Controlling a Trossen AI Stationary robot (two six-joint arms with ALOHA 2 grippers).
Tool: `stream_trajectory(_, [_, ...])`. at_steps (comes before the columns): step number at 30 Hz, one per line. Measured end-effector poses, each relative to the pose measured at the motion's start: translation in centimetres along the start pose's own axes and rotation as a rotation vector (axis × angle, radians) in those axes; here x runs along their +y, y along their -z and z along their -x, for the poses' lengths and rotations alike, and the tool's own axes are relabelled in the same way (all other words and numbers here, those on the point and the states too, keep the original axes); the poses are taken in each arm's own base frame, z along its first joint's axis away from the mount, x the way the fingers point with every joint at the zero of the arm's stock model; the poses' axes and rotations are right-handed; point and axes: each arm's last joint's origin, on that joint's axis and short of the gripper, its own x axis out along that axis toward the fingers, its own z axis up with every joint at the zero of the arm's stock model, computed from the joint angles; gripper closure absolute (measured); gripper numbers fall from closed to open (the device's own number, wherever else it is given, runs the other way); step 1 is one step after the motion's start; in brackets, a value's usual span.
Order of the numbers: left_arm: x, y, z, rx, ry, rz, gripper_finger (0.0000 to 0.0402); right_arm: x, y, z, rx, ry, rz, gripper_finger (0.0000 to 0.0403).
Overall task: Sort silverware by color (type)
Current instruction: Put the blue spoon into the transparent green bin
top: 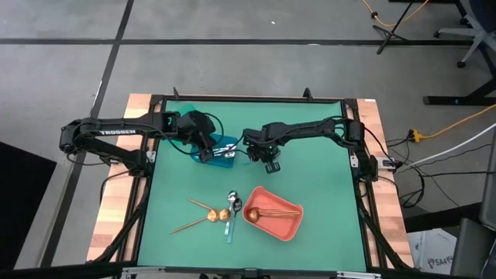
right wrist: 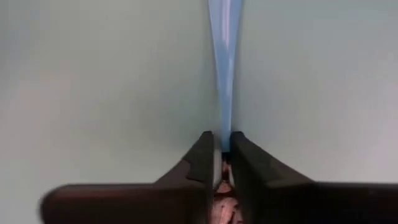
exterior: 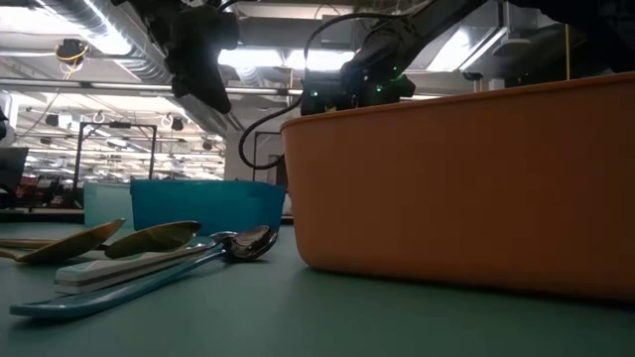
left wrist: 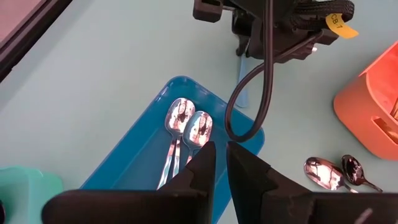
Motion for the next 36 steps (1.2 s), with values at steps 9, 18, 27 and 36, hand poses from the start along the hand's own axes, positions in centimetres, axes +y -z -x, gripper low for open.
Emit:
stream_trajectory(9, [0.0,0.0,0.0,0.000,0.000,0.015,0.0369,-0.2,-0.3,0.5,0.002,0.000,0.001,0.0397])
stream_trajectory(18, [0.0,0.1,0.8,-0.022,0.015,0.052,0.0369,-0.8,-1.2,3.4,0.076,0.054,0.073,0.0401])
stream_trajectory(27, [0.5,0.5,4.0,-0.112,0.031,0.087,0.0369,-1.6,-2.4,7.6,0.099,0.173,0.154,0.0402])
stream_trajectory(36, [0.8,1.3,6.8,-0.184,0.072,0.208,0.0369,-2.8,-4.9,12.0,-0.092,0.323,0.228,0.0403])
